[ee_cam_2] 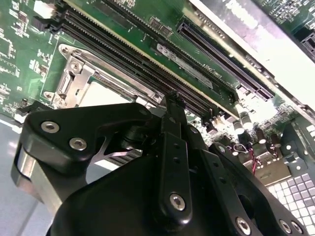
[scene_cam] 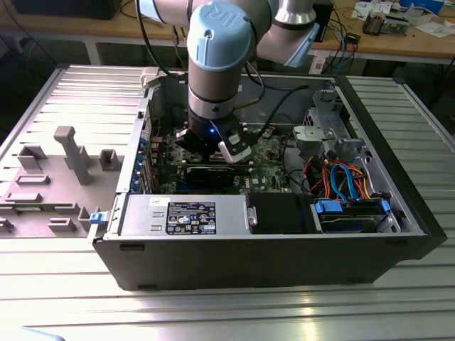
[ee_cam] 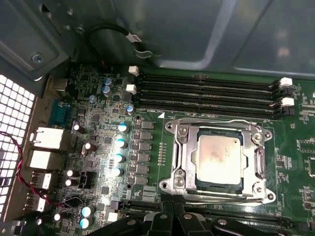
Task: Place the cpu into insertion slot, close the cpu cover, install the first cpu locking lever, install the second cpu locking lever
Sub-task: 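Install the second cpu locking lever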
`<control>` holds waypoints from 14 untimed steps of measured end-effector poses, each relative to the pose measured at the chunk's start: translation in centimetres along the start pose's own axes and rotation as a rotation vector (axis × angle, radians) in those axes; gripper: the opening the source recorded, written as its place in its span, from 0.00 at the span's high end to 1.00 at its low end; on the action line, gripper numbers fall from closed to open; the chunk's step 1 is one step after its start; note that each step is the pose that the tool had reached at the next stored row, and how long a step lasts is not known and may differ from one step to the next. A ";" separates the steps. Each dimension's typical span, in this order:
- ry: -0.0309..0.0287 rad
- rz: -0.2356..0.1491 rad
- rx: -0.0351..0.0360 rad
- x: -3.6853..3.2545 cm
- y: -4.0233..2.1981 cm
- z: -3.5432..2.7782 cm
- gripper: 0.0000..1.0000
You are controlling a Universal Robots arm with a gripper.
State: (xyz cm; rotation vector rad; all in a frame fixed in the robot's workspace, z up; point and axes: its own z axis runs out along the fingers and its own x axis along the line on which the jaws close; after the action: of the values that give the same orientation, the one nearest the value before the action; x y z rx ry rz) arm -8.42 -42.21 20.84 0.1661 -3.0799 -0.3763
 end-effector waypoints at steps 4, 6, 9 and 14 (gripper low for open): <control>0.0002 -0.003 -0.0046 -0.05 -0.05 0.17 0.89; 0.0001 -0.003 -0.0061 -0.06 -0.05 0.20 0.89; -0.0004 -0.003 -0.0100 -0.06 -0.06 0.20 0.89; -0.0004 -0.003 -0.0105 -0.06 -0.06 0.20 0.89</control>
State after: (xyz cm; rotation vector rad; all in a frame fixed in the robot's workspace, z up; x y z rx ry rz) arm -8.36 -42.22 20.63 0.1706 -3.0778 -0.3926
